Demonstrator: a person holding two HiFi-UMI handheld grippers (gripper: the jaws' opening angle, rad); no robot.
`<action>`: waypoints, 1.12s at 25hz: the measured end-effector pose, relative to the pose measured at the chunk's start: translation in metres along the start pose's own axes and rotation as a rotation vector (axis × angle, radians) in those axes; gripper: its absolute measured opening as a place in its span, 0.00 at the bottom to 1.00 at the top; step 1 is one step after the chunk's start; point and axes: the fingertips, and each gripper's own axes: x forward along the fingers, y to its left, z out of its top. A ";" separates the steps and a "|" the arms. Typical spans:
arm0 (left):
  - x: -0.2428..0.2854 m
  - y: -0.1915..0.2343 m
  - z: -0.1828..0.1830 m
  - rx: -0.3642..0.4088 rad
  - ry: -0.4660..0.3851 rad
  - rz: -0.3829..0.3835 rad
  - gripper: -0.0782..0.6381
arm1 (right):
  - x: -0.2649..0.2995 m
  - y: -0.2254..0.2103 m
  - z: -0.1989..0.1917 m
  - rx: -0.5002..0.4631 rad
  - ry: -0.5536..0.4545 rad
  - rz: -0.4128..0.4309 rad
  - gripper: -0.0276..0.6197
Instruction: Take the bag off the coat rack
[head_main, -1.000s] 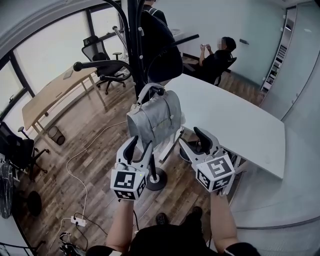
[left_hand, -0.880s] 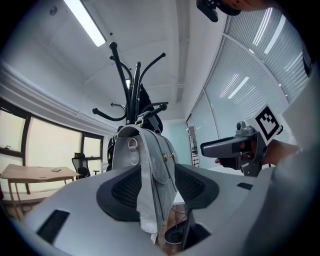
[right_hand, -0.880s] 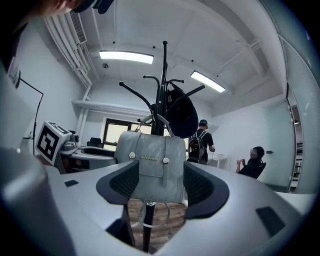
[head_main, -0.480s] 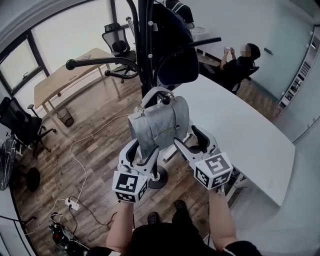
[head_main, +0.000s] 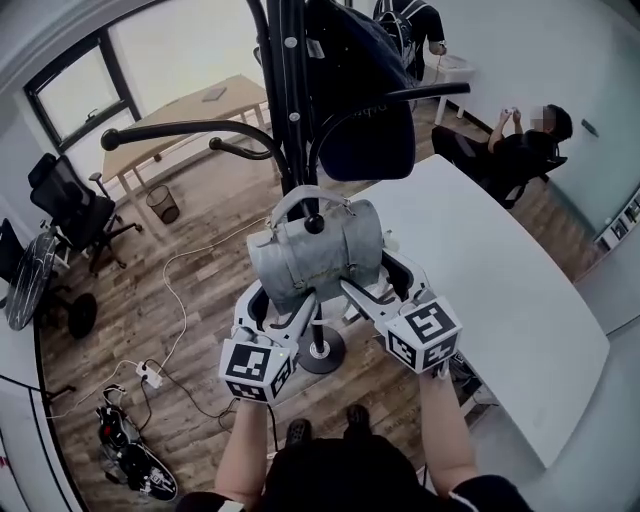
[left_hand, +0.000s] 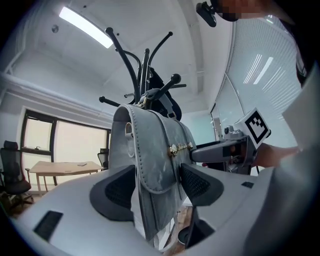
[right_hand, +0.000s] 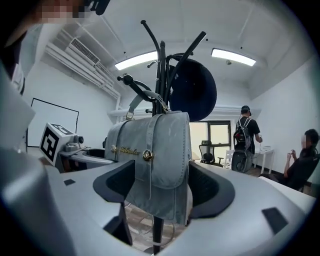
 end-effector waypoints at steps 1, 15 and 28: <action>0.002 -0.001 -0.001 0.002 0.004 0.009 0.53 | 0.003 -0.002 0.000 0.001 -0.008 0.018 0.54; 0.001 0.007 -0.002 -0.029 0.009 0.188 0.52 | 0.025 0.004 0.000 0.028 -0.068 0.284 0.51; -0.004 -0.001 0.002 -0.006 0.047 0.248 0.49 | 0.019 0.007 0.004 -0.049 -0.061 0.278 0.46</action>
